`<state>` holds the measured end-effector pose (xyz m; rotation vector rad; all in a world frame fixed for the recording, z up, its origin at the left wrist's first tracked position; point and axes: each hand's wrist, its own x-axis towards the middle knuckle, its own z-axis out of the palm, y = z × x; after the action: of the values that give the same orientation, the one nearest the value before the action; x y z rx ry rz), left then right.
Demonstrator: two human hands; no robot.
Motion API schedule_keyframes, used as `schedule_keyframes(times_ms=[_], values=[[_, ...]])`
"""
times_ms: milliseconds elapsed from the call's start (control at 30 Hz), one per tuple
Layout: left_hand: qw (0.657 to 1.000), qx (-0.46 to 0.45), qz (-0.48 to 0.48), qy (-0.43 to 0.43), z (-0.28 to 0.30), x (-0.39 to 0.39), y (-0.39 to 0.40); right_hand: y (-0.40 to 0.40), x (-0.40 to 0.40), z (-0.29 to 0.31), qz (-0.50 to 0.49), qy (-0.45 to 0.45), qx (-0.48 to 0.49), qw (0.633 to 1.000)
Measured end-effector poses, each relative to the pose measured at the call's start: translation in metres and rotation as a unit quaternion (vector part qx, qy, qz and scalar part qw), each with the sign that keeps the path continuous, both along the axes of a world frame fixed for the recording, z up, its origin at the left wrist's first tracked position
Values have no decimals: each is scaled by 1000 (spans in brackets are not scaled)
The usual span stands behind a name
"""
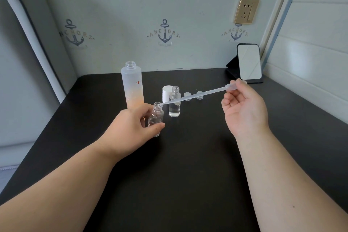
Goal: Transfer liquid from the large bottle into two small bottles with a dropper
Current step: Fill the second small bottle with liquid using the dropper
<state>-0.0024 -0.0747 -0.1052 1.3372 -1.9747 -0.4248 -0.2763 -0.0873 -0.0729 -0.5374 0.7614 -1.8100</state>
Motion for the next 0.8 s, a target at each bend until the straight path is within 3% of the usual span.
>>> schedule_keyframes(times_ms=[467,800], values=[[998,-51,-35,-23,-1,1,-1,0,-1,2,6,28,-40,999],[998,-52,-22,-40,-3,1,-2,0,1,0,6,32,-13,999]])
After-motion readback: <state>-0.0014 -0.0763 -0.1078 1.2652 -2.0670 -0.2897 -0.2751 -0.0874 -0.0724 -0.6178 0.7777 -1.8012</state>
